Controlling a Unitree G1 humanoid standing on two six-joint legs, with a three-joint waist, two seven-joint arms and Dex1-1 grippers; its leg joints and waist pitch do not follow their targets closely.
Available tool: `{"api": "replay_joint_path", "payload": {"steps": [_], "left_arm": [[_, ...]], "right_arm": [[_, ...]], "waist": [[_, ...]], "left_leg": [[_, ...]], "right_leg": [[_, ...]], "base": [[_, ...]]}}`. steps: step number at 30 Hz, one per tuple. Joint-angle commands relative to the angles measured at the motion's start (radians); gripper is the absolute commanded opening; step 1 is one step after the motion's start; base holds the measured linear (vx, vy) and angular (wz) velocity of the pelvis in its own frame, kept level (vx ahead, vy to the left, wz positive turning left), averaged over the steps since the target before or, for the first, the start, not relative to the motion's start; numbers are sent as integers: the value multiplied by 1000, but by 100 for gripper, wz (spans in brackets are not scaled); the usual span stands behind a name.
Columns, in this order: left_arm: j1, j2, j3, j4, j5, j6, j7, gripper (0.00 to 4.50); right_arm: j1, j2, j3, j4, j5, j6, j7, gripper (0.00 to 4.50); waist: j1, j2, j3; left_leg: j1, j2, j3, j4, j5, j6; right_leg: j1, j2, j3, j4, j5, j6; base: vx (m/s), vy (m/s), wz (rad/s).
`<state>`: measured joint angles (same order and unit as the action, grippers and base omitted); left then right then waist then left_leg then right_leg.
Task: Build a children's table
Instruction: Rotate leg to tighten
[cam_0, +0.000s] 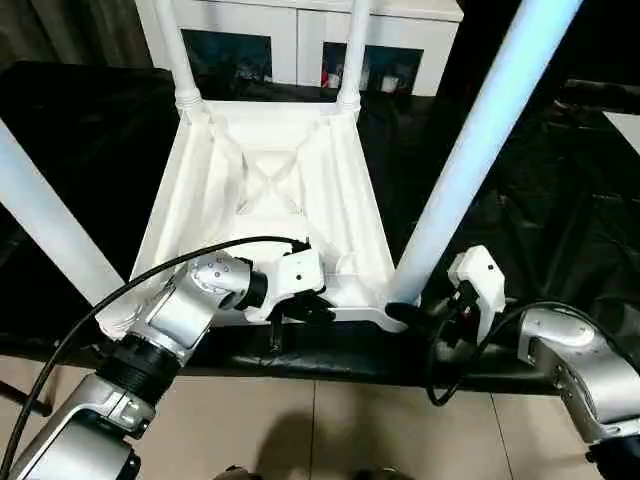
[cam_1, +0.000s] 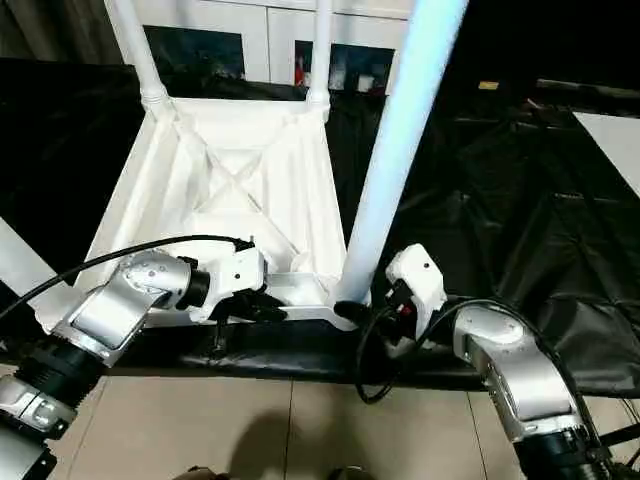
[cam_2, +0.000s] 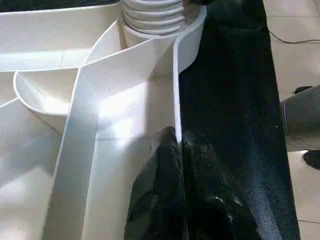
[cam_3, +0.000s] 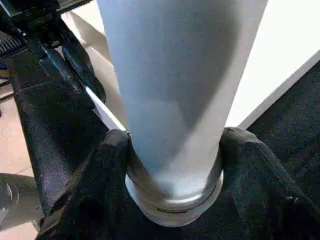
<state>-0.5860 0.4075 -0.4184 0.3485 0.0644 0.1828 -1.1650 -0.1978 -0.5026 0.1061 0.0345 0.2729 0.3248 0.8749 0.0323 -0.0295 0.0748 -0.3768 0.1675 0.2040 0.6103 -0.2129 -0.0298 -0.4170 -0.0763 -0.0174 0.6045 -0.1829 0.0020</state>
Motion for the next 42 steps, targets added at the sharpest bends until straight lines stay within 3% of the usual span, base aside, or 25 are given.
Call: {"api": "replay_joint_path", "payload": {"steps": [1, 12, 13, 16, 18, 21, 24, 27, 29, 31, 32, 33, 34, 35, 36, 38, 40, 42], "left_arm": [[-4, -4, -20, -12, 5, -2, -14, 0], [-4, -17, -10, 5, 6, 3, 15, 0], [-11, -36, 1, 20, 5, 15, 42, 0], [-38, -99, 34, 70, -4, 48, 126, 0], [-57, -132, 44, 100, 0, 59, 176, 0], [-103, -207, 72, 170, 17, 90, 310, 0], [-160, -287, 124, 259, 22, 130, 473, 0], [-201, -329, 153, 337, 32, 137, 585, 0], [-236, -357, 170, 412, 41, 110, 685, 0], [-243, -358, 158, 422, 50, 101, 679, 0], [-243, -358, 158, 422, 50, 100, 675, 0], [-241, -354, 149, 416, 56, 94, 658, 0], [-236, -345, 140, 405, 62, 87, 637, 0], [-231, -339, 132, 397, 65, 78, 620, 0], [-218, -322, 116, 375, 72, 69, 587, 0], [-205, -310, 107, 354, 74, 68, 565, 0], [-196, -297, 94, 341, 72, 53, 531, 0], [-159, -254, 65, 278, 64, 40, 449, 0]], "right_arm": [[-1, -9, 10, 13, -6, -7, 21, 252], [38, 12, 18, 38, -31, -37, -12, 248], [41, 40, 10, 51, -42, -40, -62, 248], [41, 116, -12, 75, -56, -36, -184, 248], [34, 160, -20, 88, -70, -36, -255, 248], [-2, 273, -56, 134, -82, -19, -429, 248], [-60, 395, -106, 197, -82, -6, -613, 247], [-108, 477, -130, 251, -85, -21, -721, 247], [-164, 537, -119, 317, -130, -52, -818, 247], [-182, 538, -92, 340, -160, -67, -811, 247], [-182, 540, -95, 340, -157, -70, -809, 276], [-180, 548, -110, 332, -135, -78, -792, 279], [-172, 546, -121, 306, -121, -86, -774, 276], [-168, 539, -121, 291, -119, -91, -761, 276], [-155, 517, -119, 255, -123, -95, -742, 289], [-143, 495, -117, 223, -129, -91, -735, 326], [-125, 479, -121, 183, -129, -87, -726, 328], [-63, 408, -124, 71, -143, -75, -688, 366]], "waist": [[-1, -7, -66], [0, -6, -66], [0, -7, -65], [-5, -8, -57], [-10, -7, -55], [-14, -2, -55], [-26, -6, -57], [-27, -3, -58], [-33, -3, -60], [-38, -3, -62], [-50, -6, -66], [-51, -4, -69], [-43, -6, -78], [-41, -4, -82], [-36, -6, -85], [-24, -4, -83], [-19, -5, -77], [-13, -4, -70]], "left_leg": [[20, 64, -23, -67, -25, 129], [21, 64, -23, -67, -54, 112], [20, 63, -23, -68, -61, 107], [24, 61, -24, -76, -161, 58], [25, 60, -30, -82, -219, 17], [26, 58, -32, -85, -227, 2], [21, 52, -35, -85, -239, -18], [20, 50, -35, -84, -226, -4], [19, 46, -34, -84, -212, -7], [5, 47, -39, -85, -184, 7], [-11, 46, -44, -85, -144, 21], [-13, 47, -47, -84, -123, 27], [5, 46, -36, -66, -61, 78], [6, 46, -34, -62, -16, 100], [-1, 44, -32, -57, 66, 143], [3, 47, -28, -52, 116, 192], [5, 50, -24, -55, 75, 204], [9, 57, -25, -63, 4, 173]], "right_leg": [[55, -64, 34, -41, 22, -320], [54, -63, 35, -45, -22, -308], [53, -63, 35, -47, -33, -307], [46, -63, 35, -67, -191, -281], [44, -63, 36, -77, -298, -240], [40, -61, 37, -80, -308, -218], [39, -62, 37, -85, -346, -200], [41, -61, 37, -86, -315, -197], [39, -57, 34, -85, -294, -199], [55, -59, 33, -74, -225, -199], [67, -63, 30, -66, -169, -205], [70, -63, 27, -62, -147, -208], [57, -62, 34, -57, -22, -246], [60, -63, 35, -45, 56, -270], [64, -58, 33, -31, 190, -301], [58, -57, 30, -24, 276, -323], [54, -59, 29, -32, 203, -330], [53, -59, 30, -43, 75, -313]], "base": [[0, 0, 0], [0, 0, 0], [0, 0, 0], [0, 0, 0], [0, 0, 0], [0, 0, 0], [0, 0, 0], [0, 0, 0], [0, 0, 0], [0, 0, 0], [0, 0, 0], [0, 0, 0], [0, 0, 0], [73, -15, 0], [66, -17, 3], [33, -9, 2], [0, 0, 0], [0, 0, 0]]}}
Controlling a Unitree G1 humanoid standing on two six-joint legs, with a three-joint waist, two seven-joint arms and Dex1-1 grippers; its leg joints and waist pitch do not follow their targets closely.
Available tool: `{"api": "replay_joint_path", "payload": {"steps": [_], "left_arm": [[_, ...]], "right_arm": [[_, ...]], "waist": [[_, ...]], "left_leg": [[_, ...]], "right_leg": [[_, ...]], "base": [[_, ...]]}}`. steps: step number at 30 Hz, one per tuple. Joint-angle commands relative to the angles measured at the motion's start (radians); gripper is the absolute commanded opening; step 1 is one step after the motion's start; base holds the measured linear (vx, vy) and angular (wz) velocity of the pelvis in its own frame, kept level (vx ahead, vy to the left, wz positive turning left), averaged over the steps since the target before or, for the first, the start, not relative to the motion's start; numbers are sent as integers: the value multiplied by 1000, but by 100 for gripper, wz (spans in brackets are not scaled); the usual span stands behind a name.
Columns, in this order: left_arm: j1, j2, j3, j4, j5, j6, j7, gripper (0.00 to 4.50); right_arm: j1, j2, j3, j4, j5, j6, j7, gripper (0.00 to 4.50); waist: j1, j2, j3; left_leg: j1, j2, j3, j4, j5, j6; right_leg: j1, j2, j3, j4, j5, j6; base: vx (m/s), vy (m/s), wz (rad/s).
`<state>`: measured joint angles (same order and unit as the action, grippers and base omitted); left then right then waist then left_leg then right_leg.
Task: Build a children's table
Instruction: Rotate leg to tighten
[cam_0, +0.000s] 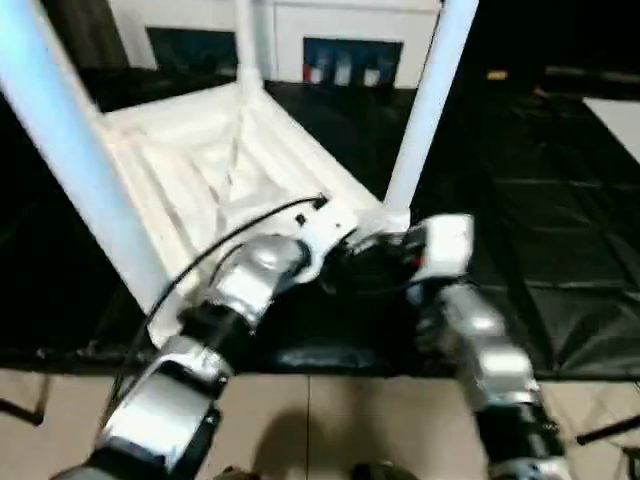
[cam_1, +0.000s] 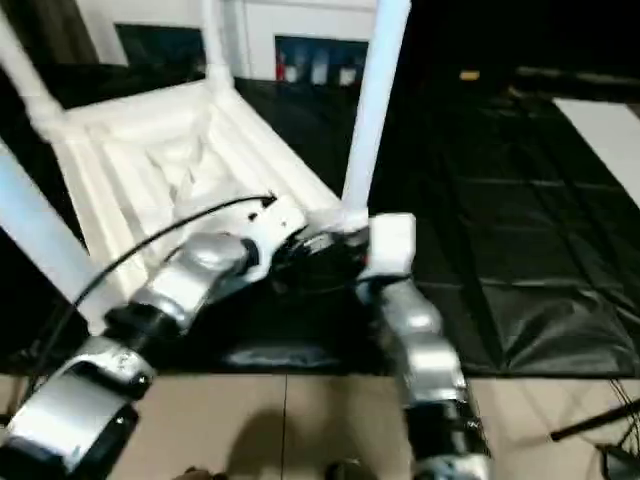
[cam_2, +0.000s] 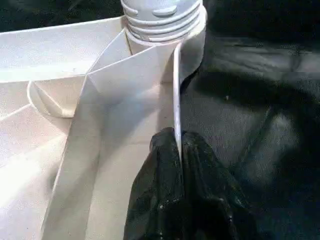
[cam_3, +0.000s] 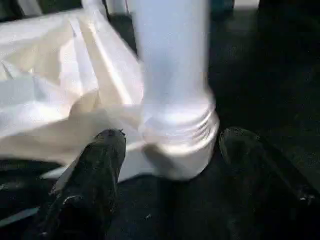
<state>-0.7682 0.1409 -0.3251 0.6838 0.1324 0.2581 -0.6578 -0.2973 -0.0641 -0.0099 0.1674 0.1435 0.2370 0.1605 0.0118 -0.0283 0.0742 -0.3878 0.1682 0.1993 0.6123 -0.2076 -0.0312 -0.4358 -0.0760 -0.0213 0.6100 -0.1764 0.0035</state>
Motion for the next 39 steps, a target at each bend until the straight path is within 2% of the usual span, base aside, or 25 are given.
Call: {"api": "replay_joint_path", "payload": {"steps": [1, 2, 4, 5, 6, 7, 8, 9, 11, 12, 13, 16, 17, 20, 22, 27, 28, 30, 32, 34, 35, 39], "left_arm": [[32, 23, -35, -71, -5, -37, -76, 0], [47, 43, -47, -95, -6, -48, -115, 0], [56, 53, -53, -108, -7, -54, -137, 0], [84, 91, -74, -156, -18, -70, -215, 0], [91, 101, -79, -168, -21, -69, -234, 0], [112, 132, -91, -204, -29, -63, -289, 0], [126, 161, -108, -225, -40, -97, -353, 0], [126, 161, -108, -225, -40, -97, -353, 0], [156, 228, -141, -292, -59, -125, -477, 0], [162, 243, -145, -314, -66, -112, -503, 0], [164, 248, -146, -323, -69, -106, -512, 0], [165, 251, -143, -341, -74, -98, -522, 0], [165, 251, -143, -344, -74, -97, -522, 0], [165, 250, -144, -348, -73, -94, -524, 0], [165, 248, -145, -353, -76, -88, -528, 0], [165, 244, -143, -354, -71, -83, -523, 0], [163, 243, -142, -354, -71, -81, -520, 0], [163, 244, -142, -355, -72, -80, -518, 0], [163, 244, -141, -355, -71, -79, -517, 0], [163, 246, -140, -356, -71, -77, -518, 0], [164, 246, -140, -356, -70, -77, -518, 0], [164, 246, -141, -351, -68, -78, -520, 0]], "right_arm": [[51, -47, -11, -86, -17, 14, 36, 366], [75, -74, -15, -125, -10, 20, 66, 371], [87, -90, -16, -146, 1, 27, 91, 396], [122, -155, -13, -207, 50, 55, 192, 396], [131, -175, -10, -221, 62, 65, 222, 407], [156, -239, 1, -266, 99, 94, 314, 416], [172, -285, 2, -293, 137, 122, 385, 424], [172, -285, 2, -293, 137, 122, 385, 433], [203, -394, 16, -335, 191, 159, 529, 442], [207, -428, 27, -337, 196, 163, 575, 448], [205, -446, 36, -332, 190, 160, 596, 448], [186, -460, 54, -307, 159, 160, 616, 448], [178, -461, 60, -296, 143, 153, 610, 448], [158, -467, 82, -271, 127, 152, 613, 448], [125, -471, 119, -230, 111, 138, 628, 448], [99, -458, 148, -192, 74, 134, 627, 448], [97, -460, 159, -185, 60, 125, 630, 420], [96, -459, 162, -179, 58, 120, 633, 420], [95, -456, 160, -175, 63, 118, 630, 392], [91, -449, 149, -172, 76, 114, 627, 392], [90, -447, 146, -173, 79, 115, 628, 370], [87, -440, 146, -172, 79, 116, 632, 344]], "waist": [[9, -4, -68], [11, -4, -66], [13, -5, -61], [17, -2, -59], [19, -4, -58], [20, 4, -57], [20, 3, -57], [21, 3, -58], [21, 6, -58], [25, 3, -60], [24, 4, -58], [26, 1, -57], [25, 1, -58], [25, -1, -57], [24, -3, -58], [25, -4, -61], [25, -6, -62], [25, -4, -61], [25, -7, -60], [25, -5, -59], [25, -2, -59], [23, -3, -60]], "left_leg": [[21, 59, -21, -67, -14, 166], [25, 60, -20, -70, -37, 149], [24, 57, -18, -73, -92, 123], [27, 57, -20, -78, -139, 100], [27, 59, -21, -79, -154, 92], [29, 61, -23, -82, -166, 80], [29, 63, -24, -82, -156, 80], [28, 62, -23, -81, -153, 84], [25, 59, -21, -80, -151, 83], [30, 64, -21, -79, -142, 87], [27, 65, -22, -79, -138, 89], [32, 63, -17, -78, -155, 80], [30, 63, -19, -78, -153, 74], [31, 63, -18, -79, -153, 64], [29, 62, -18, -78, -147, 60], [26, 61, -19, -75, -102, 77], [25, 60, -18, -74, -97, 82], [24, 60, -18, -74, -108, 82], [24, 60, -18, -75, -121, 80], [24, 61, -19, -76, -129, 75], [25, 61, -19, -77, -134, 73], [25, 61, -20, -77, -129, 72]], "right_leg": [[72, -60, 34, -49, 51, -309], [68, -57, 34, -53, 14, -300], [65, -56, 36, -62, -59, -286], [65, -57, 37, -70, -122, -267], [66, -58, 39, -71, -137, -257], [64, -58, 39, -70, -136, -249], [64, -56, 40, -67, -109, -249], [66, -56, 40, -66, -95, -250], [64, -58, 40, -66, -86, -259], [65, -59, 41, -61, -65, -266], [65, -60, 42, -60, -59, -271], [56, -59, 40, -66, -97, -279], [59, -61, 40, -65, -113, -276], [57, -60, 41, -68, -143, -267], [58, -61, 41, -68, -148, -260], [62, -61, 40, -61, -95, -264], [62, -60, 40, -60, -84, -267], [62, -61, 40, -61, -93, -267], [63, -61, 40, -63, -109, -263], [62, -61, 40, -64, -121, -260], [62, -61, 40, -65, -127, -258], [62, -59, 40, -63, -110, -260]], "base": [[0, 0, 0], [0, 0, 0], [0, 0, 0], [0, 0, 0], [0, 0, 0], [0, 0, 0], [0, 0, 0], [0, 0, 0], [0, 0, 0], [0, 0, 0], [0, 0, 0], [0, 0, 0], [0, 0, 0], [0, 0, 0], [0, 0, 0], [0, 0, 0], [0, 0, 0], [0, 0, 0], [0, 0, 0], [0, 0, 0], [0, 0, 0], [0, 0, 0]]}}
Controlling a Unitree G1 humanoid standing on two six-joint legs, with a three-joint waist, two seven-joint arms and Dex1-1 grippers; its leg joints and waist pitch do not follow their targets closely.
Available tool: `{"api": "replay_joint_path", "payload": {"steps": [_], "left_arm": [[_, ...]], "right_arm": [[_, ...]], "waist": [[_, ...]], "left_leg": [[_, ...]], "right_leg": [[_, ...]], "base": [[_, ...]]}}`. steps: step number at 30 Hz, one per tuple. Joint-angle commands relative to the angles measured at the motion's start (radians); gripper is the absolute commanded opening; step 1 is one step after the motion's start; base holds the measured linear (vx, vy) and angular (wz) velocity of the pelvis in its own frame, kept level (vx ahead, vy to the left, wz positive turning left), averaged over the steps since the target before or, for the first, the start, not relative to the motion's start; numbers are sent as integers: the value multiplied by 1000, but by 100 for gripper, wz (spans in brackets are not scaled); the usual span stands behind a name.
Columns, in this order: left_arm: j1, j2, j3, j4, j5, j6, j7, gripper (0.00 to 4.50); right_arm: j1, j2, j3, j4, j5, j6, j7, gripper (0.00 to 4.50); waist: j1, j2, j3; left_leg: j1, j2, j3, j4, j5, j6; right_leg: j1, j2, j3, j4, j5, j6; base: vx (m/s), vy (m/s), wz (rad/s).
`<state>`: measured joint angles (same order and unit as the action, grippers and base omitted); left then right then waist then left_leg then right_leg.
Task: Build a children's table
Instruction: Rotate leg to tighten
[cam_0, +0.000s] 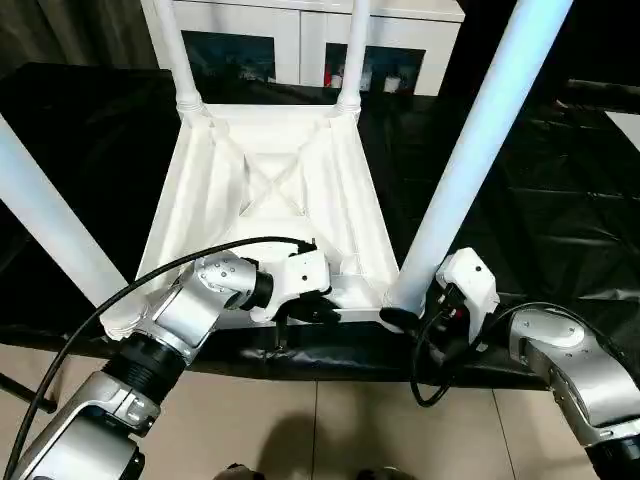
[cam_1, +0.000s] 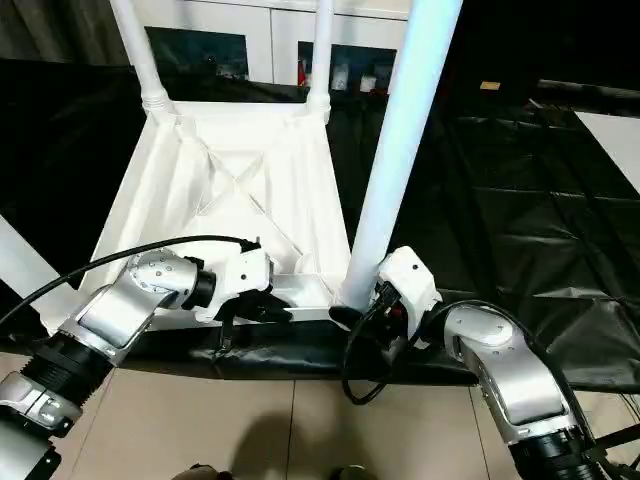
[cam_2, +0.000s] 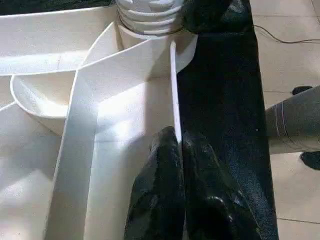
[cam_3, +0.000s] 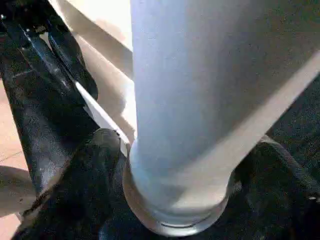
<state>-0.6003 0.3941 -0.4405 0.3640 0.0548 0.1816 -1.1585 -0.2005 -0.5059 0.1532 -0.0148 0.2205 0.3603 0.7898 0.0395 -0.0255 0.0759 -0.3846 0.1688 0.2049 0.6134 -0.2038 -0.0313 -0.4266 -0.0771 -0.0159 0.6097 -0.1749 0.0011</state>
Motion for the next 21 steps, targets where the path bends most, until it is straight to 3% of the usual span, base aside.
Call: {"api": "replay_joint_path", "payload": {"steps": [1, 10, 21], "left_arm": [[-3, -7, -26, -32, 10, -1, -21, 0], [-3, -4, -28, -33, 11, 4, -24, 0], [4, -1, -30, -32, 13, 6, -24, 0]], "right_arm": [[-9, 4, -17, 9, 5, -7, 2, 336], [-2, -1, -8, 13, -3, -16, 9, 264], [4, -3, 6, 29, -15, -30, 23, 254]], "waist": [[-4, -6, -61], [-3, -7, -62], [-4, -8, -64]], "left_leg": [[21, 60, -25, -78, -134, 72], [22, 60, -25, -77, -125, 77], [22, 60, -24, -76, -116, 83]], "right_leg": [[53, -59, 35, -63, -113, -259], [54, -59, 34, -61, -99, -265], [54, -59, 34, -60, -99, -265]], "base": [[0, 0, 0], [0, 0, 0], [0, 0, 0]]}}
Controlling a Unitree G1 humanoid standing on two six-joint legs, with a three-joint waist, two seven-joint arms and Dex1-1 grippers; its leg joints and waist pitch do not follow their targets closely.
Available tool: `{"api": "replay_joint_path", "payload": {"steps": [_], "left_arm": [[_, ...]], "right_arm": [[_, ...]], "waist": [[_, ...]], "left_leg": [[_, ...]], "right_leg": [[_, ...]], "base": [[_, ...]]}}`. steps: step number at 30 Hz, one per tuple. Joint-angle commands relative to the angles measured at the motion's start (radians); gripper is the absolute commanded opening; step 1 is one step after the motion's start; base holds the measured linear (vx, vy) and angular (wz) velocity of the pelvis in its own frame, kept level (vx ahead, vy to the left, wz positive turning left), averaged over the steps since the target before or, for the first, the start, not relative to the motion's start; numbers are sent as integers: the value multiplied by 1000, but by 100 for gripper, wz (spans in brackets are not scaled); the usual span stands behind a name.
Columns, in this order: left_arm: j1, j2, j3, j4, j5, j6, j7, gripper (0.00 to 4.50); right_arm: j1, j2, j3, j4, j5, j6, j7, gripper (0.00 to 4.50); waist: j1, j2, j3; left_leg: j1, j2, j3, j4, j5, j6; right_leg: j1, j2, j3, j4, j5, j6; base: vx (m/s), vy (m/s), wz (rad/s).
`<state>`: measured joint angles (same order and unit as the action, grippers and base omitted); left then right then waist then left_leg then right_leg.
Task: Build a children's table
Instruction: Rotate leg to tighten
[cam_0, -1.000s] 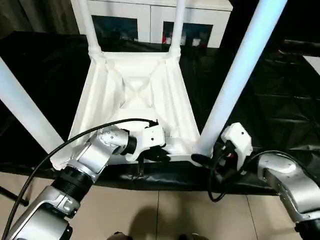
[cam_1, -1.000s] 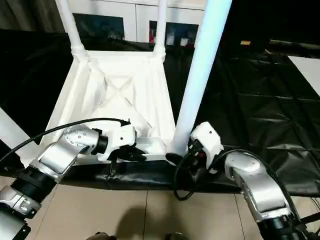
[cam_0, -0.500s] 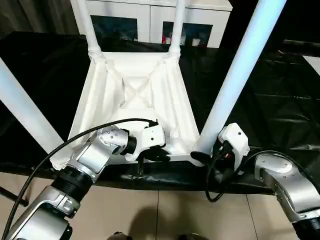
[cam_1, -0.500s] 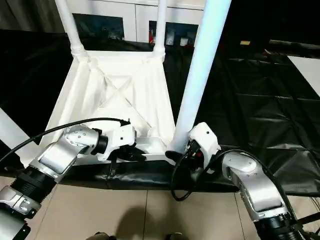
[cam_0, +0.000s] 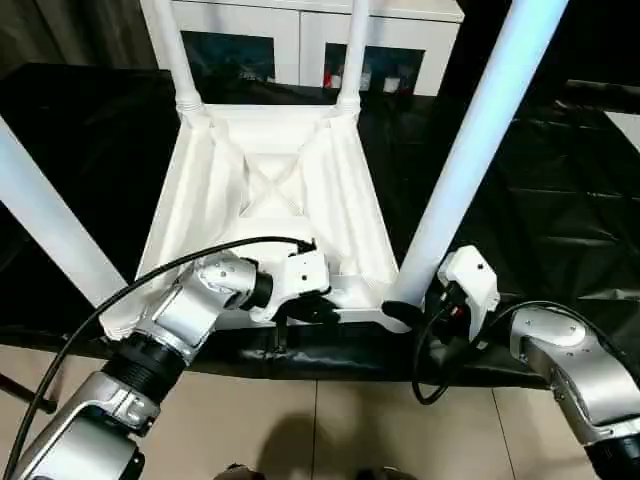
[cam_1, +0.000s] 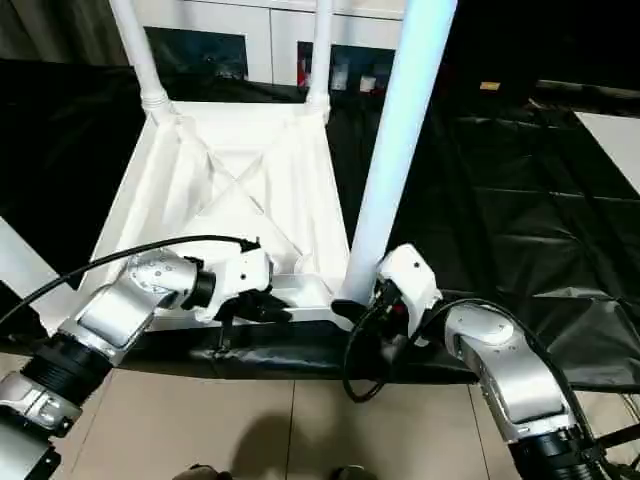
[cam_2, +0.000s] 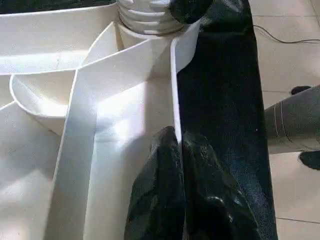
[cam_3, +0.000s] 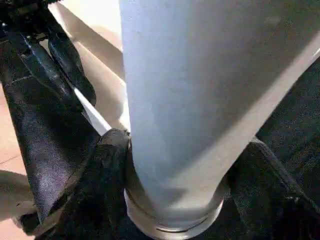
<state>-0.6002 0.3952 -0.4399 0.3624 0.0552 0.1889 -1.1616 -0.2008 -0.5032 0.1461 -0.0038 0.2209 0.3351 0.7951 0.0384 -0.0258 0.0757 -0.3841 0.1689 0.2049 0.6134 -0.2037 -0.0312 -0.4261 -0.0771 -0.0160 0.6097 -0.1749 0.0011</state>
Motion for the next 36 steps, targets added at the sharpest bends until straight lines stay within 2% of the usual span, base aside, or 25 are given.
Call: {"api": "replay_joint_path", "payload": {"steps": [1, 6, 7, 9, 10, 12, 13, 14, 15, 16, 18, 19, 20, 21, 23, 24, 26, 27, 28, 29, 32, 34, 36], "left_arm": [[3, -3, -30, -30, 13, -1, -20, 0], [2, -7, -24, -25, 11, 2, -12, 0], [-18, -57, 10, 18, 3, 31, 63, 0], [-37, -97, 34, 59, -2, 47, 121, 0], [-47, -117, 43, 82, -2, 54, 149, 0], [-70, -153, 56, 130, 6, 52, 210, 0], [-86, -181, 67, 164, 10, 55, 258, 0], [-102, -205, 76, 194, 15, 60, 300, 0], [-112, -219, 81, 212, 17, 63, 325, 0], [-112, -219, 81, 212, 17, 63, 325, 0], [-159, -287, 112, 292, 30, 93, 456, 0], [-179, -313, 131, 326, 34, 106, 520, 0], [-179, -313, 131, 326, 34, 106, 520, 0], [-198, -334, 143, 363, 38, 108, 571, 0], [-238, -370, 169, 442, 44, 93, 678, 0], [-245, -375, 173, 456, 44, 85, 697, 0], [-250, -378, 176, 464, 45, 73, 708, 0], [-252, -377, 171, 460, 49, 62, 702, 0], [-253, -376, 170, 460, 51, 58, 698, 0], [-249, -370, 166, 449, 53, 46, 678, 0], [-215, -339, 136, 396, 60, 8, 579, 0], [-198, -322, 120, 372, 62, -2, 540, 0], [-179, -304, 107, 347, 60, -4, 509, 0]], "right_arm": [[5, -5, 13, 21, -16, -6, 16, 254], [10, 8, 2, 32, -7, -5, 4, 254], [10, 91, -51, 100, -2, -12, -119, 254], [10, 151, -79, 143, -9, -19, -216, 254], [8, 182, -90, 160, -15, -23, -267, 253], [-1, 242, -104, 185, -26, -34, -357, 252], [-12, 282, -109, 206, -31, -41, -413, 252], [-27, 317, -110, 229, -43, -50, -465, 252], [-37, 336, -110, 243, -51, -55, -494, 252], [-37, 336, -110, 243, -51, -55, -494, 251], [-93, 435, -137, 316, -74, -72, -630, 251], [-117, 471, -148, 345, -74, -79, -673, 251], [-117, 471, -148, 345, -74, -79, -673, 251], [-142, 507, -164, 373, -77, -92, -727, 251], [-193, 566, -179, 431, -78, -110, -799, 248], [-203, 573, -178, 442, -79, -112, -804, 245], [-212, 574, -171, 454, -90, -114, -808, 245], [-217, 570, -161, 457, -99, -134, -791, 245], [-218, 570, -161, 456, -101, -142, -787, 245], [-211, 567, -168, 439, -93, -145, -777, 261], [-176, 533, -164, 359, -111, -153, -743, 279], [-156, 513, -159, 313, -117, -153, -723, 309], [-129, 487, -156, 254, -123, -144, -712, 317]], "waist": [[-3, -7, -64], [-4, -8, -64], [-5, -6, -65], [-10, -5, -61], [-12, -4, -60], [-18, -5, -59], [-17, 0, -60], [-21, -2, -58], [-24, 0, -58], [-27, -3, -57], [-33, 1, -56], [-37, 0, -56], [-37, 0, -56], [-39, -3, -57], [-42, 2, -57], [-49, -2, -59], [-61, -1, -64], [-65, 1, -74], [-64, -1, -76], [-58, -3, -78], [-42, -2, -77], [-32, -1, -76], [-28, 0, -72]], "left_leg": [[22, 60, -24, -76, -116, 83], [21, 59, -25, -76, -122, 80], [21, 60, -24, -75, -125, 78], [22, 56, -25, -79, -183, 44], [27, 58, -27, -82, -210, 21], [23, 55, -30, -87, -242, -1], [26, 55, -32, -89, -250, -6], [26, 54, -31, -90, -264, -9], [29, 52, -35, -90, -304, -25], [27, 51, -35, -91, -304, -28], [30, 50, -36, -92, -326, -30], [28, 49, -36, -92, -326, -33], [28, 49, -36, -92, -326, -33], [26, 48, -39, -93, -324, -32], [28, 46, -39, -93, -330, -29], [15, 45, -43, -97, -317, -25], [-2, 45, -50, -99, -276, -17], [-3, 47, -51, -93, -226, 7], [2, 47, -48, -88, -202, 20], [10, 45, -38, -78, -146, 54], [7, 45, -29, -73, -52, 124], [9, 47, -26, -72, -31, 145], [14, 50, -23, -75, -60, 145]], "right_leg": [[54, -59, 34, -60, -99, -266], [55, -59, 34, -61, -106, -265], [55, -60, 35, -61, -107, -269], [49, -60, 32, -75, -206, -256], [44, -60, 33, -80, -256, -242], [47, -58, 32, -83, -298, -219], [47, -58, 32, -86, -309, -211], [42, -57, 32, -88, -324, -205], [40, -60, 33, -94, -378, -189], [41, -59, 32, -97, -387, -182], [35, -56, 33, -99, -395, -175], [35, -57, 33, -100, -395, -175], [35, -57, 33, -100, -395, -175], [39, -57, 31, -99, -397, -170], [34, -55, 31, -101, -390, -163], [47, -55, 29, -95, -351, -163], [63, -58, 25, -85, -295, -167], [66, -62, 19, -84, -237, -187], [63, -63, 20, -85, -201, -200], [57, -61, 25, -79, -95, -236], [62, -59, 24, -66, 29, -280], [61, -57, 24, -61, 56, -288], [55, -57, 24, -67, 10, -292]], "base": [[0, 0, 0], [0, 0, 0], [0, 0, 0], [0, 0, 0], [0, 0, 0], [0, 0, 0], [0, 0, 0], [0, 0, 0], [0, 0, 0], [0, 0, 0], [0, 0, 0], [0, 0, 0], [0, 0, 0], [0, 0, 0], [0, 0, 0], [0, 0, 0], [-2, 7, -9], [0, 0, 0], [0, 0, 0], [60, -8, -1], [41, -9, 3], [0, 0, 0], [0, 0, 0]]}}
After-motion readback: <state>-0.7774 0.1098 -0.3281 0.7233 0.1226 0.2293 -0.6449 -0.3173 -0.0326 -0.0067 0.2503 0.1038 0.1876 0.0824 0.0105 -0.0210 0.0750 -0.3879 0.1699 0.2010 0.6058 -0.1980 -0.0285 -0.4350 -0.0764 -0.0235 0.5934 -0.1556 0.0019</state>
